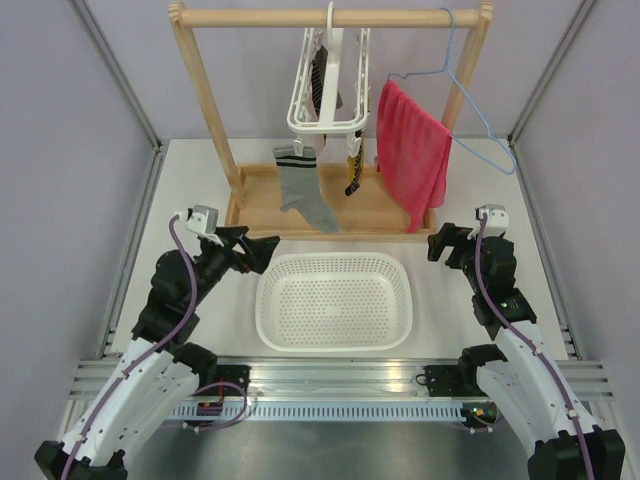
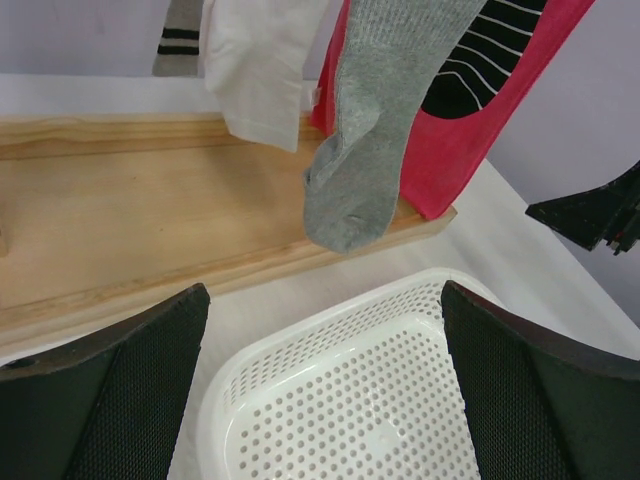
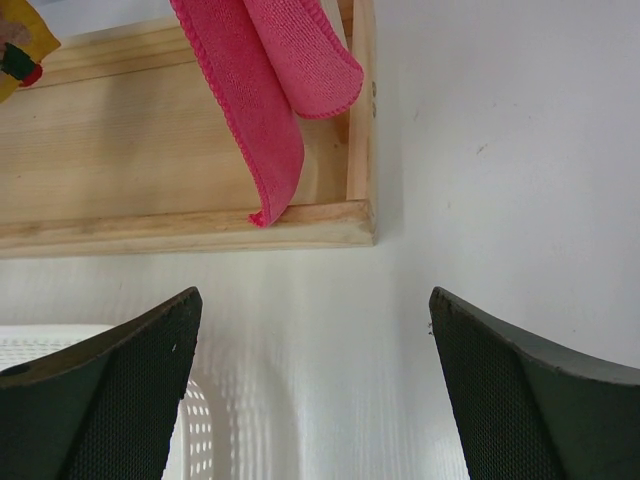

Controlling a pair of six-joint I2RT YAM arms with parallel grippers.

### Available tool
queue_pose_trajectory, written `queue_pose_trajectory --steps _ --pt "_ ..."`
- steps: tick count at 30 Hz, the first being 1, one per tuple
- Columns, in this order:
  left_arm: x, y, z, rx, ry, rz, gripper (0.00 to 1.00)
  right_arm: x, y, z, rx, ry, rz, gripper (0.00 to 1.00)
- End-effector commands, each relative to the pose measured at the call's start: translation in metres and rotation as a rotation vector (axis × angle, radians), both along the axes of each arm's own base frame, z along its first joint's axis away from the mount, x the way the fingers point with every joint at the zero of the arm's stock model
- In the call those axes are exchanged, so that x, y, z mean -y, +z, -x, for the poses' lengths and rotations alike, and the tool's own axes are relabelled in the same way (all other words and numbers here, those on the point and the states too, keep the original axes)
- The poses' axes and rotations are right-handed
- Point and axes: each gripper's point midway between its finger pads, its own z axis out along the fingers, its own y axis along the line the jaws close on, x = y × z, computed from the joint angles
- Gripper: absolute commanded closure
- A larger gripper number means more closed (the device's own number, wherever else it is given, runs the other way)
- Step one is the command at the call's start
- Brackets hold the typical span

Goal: Remove the socks clipped to the hanger

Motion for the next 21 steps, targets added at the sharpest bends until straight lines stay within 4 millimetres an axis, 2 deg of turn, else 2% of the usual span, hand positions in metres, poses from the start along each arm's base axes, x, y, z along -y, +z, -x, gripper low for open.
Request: queue_pose_trajectory --steps 1,2,3,4,6,10,13,15,16,21 --pt "0.01 0.045 -0.007 0.228 -0.035 0.145 0.0 -0.004 0.016 -0.003 0.05 0.02 -0.009 0.02" --pt "0.012 0.045 -0.011 0.258 -0.037 0.152 0.0 -0.004 0.016 -0.003 0.052 0.021 -0.006 0.02" --pt "0.013 0.035 -0.014 0.268 -0.033 0.149 0.0 -0.005 0.018 -0.003 0.058 0.025 -0.009 0.02" --pt "0.012 0.048 -0.015 0.339 -0.028 0.168 0.0 -0.005 0.018 -0.002 0.059 0.026 -0.01 0.02" --pt "0.016 0.043 -0.025 0.347 -0.03 0.151 0.0 -0.006 0.019 -0.002 0.063 0.03 -0.013 0.02" --pt "0.032 0.057 -0.037 0.39 -0.086 0.137 0.0 -0.007 0.019 -0.002 0.066 0.038 -0.019 0.02" --pt "0.038 0.058 -0.05 0.383 -0.088 0.13 0.0 -0.009 0.019 -0.002 0.067 0.046 -0.021 0.02" --pt "0.04 0.065 -0.054 0.392 -0.089 0.139 0.0 -0.009 0.019 -0.002 0.068 0.048 -0.025 0.02" --pt "0.044 0.061 -0.058 0.378 -0.098 0.133 0.0 -0.01 0.02 -0.002 0.071 0.049 -0.028 0.02" --pt "0.05 0.067 -0.065 0.383 -0.111 0.159 0.0 -0.009 0.018 -0.004 0.068 0.045 -0.03 0.02"
